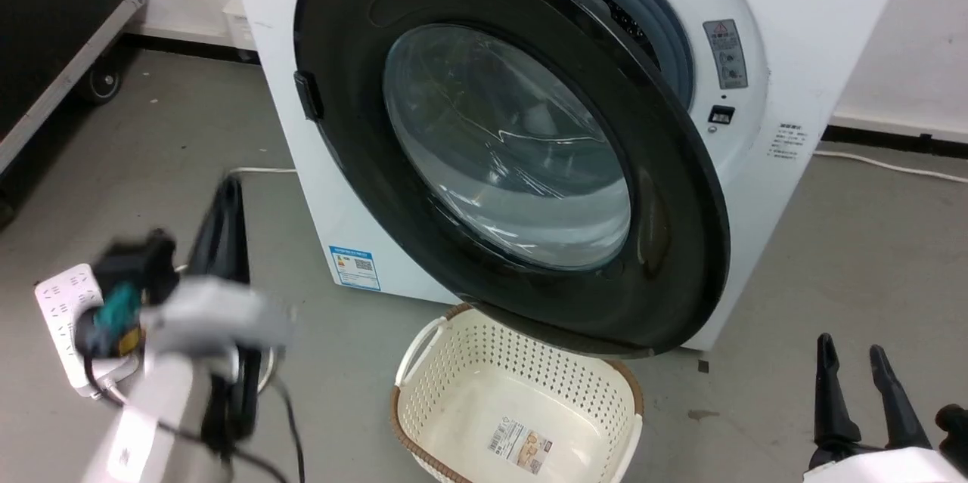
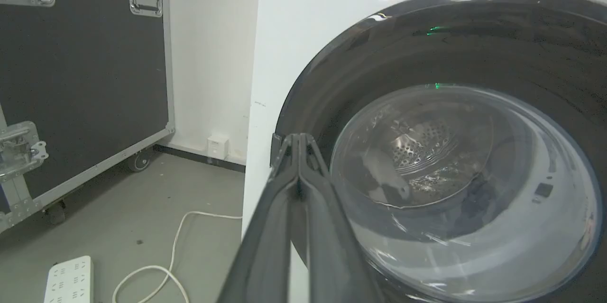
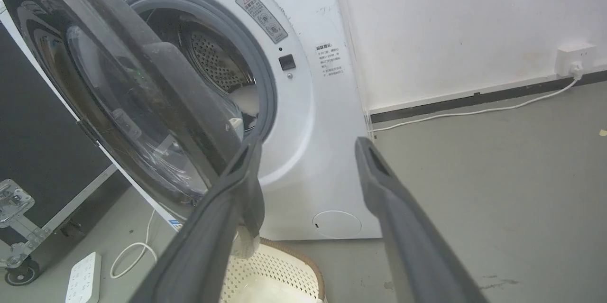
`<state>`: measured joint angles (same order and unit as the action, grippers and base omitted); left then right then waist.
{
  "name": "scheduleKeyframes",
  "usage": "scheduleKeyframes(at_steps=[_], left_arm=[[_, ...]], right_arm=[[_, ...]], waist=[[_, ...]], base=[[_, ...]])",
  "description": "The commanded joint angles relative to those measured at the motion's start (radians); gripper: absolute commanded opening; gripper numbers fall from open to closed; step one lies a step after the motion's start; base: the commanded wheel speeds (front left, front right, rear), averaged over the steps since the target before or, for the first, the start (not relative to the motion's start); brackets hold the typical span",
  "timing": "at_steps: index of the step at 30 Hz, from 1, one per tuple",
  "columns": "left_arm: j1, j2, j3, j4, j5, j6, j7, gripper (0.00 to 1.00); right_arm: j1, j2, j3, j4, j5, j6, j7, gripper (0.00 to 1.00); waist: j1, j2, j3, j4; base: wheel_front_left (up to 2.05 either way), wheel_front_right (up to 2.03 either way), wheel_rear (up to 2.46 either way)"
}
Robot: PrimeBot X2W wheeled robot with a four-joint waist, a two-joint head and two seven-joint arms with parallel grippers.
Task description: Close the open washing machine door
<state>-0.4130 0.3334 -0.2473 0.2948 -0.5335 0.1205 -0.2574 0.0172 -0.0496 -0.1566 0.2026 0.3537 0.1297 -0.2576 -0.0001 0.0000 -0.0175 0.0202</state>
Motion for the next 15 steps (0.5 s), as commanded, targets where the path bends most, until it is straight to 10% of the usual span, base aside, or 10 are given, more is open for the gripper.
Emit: scheduleKeyframes(at_steps=[1,8,11,15], left_arm=[[0.070,0.001,0.001,-0.002,-0.022,-0.008,0.003,0.00],[0.244,-0.017,-0.035,0.011,-0.078,-0.044,0.041,0.00],[0.280,-0.026,-0.039,0.011,-0.089,-0.052,0.034,1.00],[0.302,-0.031,-0.048,0.012,-0.084,-0.060,0.023,1.00]], right_arm=[[0.019,-0.001,0.008,-0.005,0.007,0.001,-0.004,1.00],[0.033,-0.001,0.021,0.001,0.017,0.001,-0.004,1.00],[0.034,-0.001,0.027,0.004,0.017,0.001,-0.004,1.00],[0.033,-0.001,0.029,0.009,0.004,0.001,-0.004,1.00]], waist=[[0.0001,0.0000,-0.005,0.002],[0.0001,0.0000,-0.010,0.001],[0.0001,0.0000,-0.011,-0.002],[0.0001,0.0000,-0.015,-0.009]], base=[[0.00,0.00,0.00],[0.00,0.00,0.00],[0.00,0.00,0.00],[0.00,0.00,0.00]])
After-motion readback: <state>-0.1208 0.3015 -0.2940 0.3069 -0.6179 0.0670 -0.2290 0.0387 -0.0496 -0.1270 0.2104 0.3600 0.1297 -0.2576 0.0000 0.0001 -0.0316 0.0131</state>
